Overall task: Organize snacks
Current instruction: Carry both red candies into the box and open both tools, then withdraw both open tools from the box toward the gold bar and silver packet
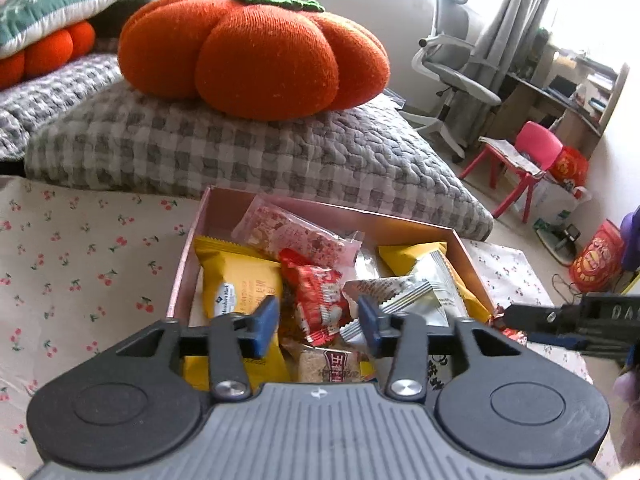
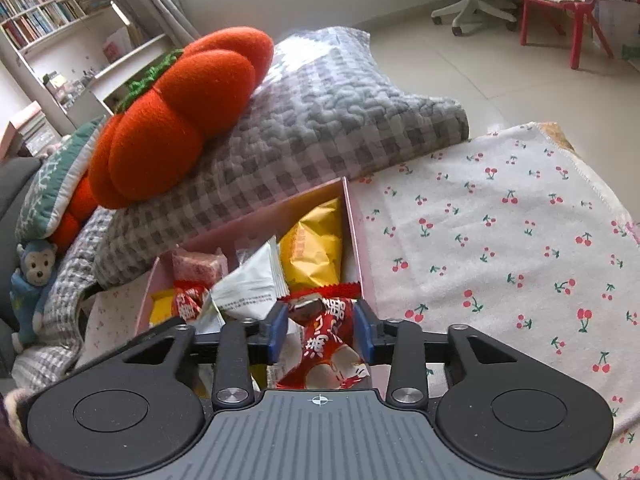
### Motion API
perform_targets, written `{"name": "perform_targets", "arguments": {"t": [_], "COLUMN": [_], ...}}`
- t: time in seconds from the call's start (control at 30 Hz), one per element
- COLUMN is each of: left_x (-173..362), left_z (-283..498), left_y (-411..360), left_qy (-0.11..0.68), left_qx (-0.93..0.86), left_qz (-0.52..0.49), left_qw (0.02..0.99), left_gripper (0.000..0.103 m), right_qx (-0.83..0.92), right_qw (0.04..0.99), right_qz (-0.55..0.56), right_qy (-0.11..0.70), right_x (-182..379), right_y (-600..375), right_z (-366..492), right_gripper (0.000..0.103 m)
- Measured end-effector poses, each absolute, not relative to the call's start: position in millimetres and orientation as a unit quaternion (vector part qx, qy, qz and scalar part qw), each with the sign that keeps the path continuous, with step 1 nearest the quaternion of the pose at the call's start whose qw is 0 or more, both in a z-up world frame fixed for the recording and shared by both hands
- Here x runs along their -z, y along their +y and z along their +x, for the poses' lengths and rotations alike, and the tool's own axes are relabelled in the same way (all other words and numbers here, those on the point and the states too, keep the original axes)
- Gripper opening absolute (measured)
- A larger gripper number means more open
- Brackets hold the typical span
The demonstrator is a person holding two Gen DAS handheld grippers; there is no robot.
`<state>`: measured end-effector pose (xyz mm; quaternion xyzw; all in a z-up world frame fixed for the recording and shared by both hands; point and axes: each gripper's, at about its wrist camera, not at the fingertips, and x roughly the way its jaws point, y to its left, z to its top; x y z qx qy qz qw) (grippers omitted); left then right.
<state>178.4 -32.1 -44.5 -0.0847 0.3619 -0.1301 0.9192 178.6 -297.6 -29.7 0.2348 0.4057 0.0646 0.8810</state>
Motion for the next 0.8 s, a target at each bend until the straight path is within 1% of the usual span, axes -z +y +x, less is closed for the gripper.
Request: {"name": "perform_targets", "arguments": {"t": [0.03, 0.13, 0.2, 0.27, 0.33, 0.43, 0.47, 0.53, 0.6, 0.73, 0.8], "left_x": [43.7, 41.7, 39.5, 36.9, 34.2, 32.3, 31.8, 30.3, 28.5, 22.1, 21.2], "left_z": [177.1, 172.6, 168.6, 164.0, 157.1, 146.3, 141.5, 132.9, 127.6, 110.1, 99.1], "left_y": [-31.7, -27.6, -25.7, -24.9, -22.8, -22.3, -22.4, -22.9, -21.6, -14.8, -12.2], "left_qy": [0.361, 0.366, 0.369, 0.369, 0.372, 0.38, 0.384, 0.391, 0.402, 0.405, 0.403], "left_qx": [0.129, 0.123, 0.12, 0.115, 0.109, 0.103, 0.099, 0.089, 0.075, 0.076, 0.075], "left_qz": [-0.085, -0.088, -0.083, -0.076, -0.073, -0.066, -0.06, -0.05, -0.048, -0.054, -0.048], "left_qw": [0.92, 0.918, 0.918, 0.919, 0.919, 0.917, 0.916, 0.915, 0.911, 0.91, 0.911], "left_gripper": [0.05, 0.054, 0.059, 0.062, 0.069, 0.076, 0.078, 0.085, 0.09, 0.098, 0.099], "right_qx": [-0.064, -0.064, -0.067, -0.071, -0.069, -0.072, -0.077, -0.085, -0.093, -0.095, -0.101], "right_qw": [0.882, 0.884, 0.884, 0.885, 0.888, 0.891, 0.892, 0.894, 0.895, 0.9, 0.902], "right_qz": [0.235, 0.235, 0.232, 0.224, 0.215, 0.2, 0.195, 0.181, 0.164, 0.127, 0.11], "right_qy": [0.403, 0.399, 0.401, 0.402, 0.401, 0.401, 0.401, 0.401, 0.405, 0.405, 0.405], "right_x": [28.3, 24.7, 22.8, 20.4, 16.9, 9.7, 7.6, 5.6, 5.5, 7.6, 9.2], "right_y": [-298.7, -301.2, -301.4, -300.9, -299.8, -298.4, -298.2, -297.0, -295.3, -291.1, -288.8], "right_z": [177.8, 175.2, 173.6, 170.7, 166.1, 157.7, 154.7, 148.1, 141.7, 125.5, 115.2], "right_gripper": [0.043, 0.053, 0.056, 0.061, 0.072, 0.079, 0.081, 0.085, 0.086, 0.087, 0.088]}}
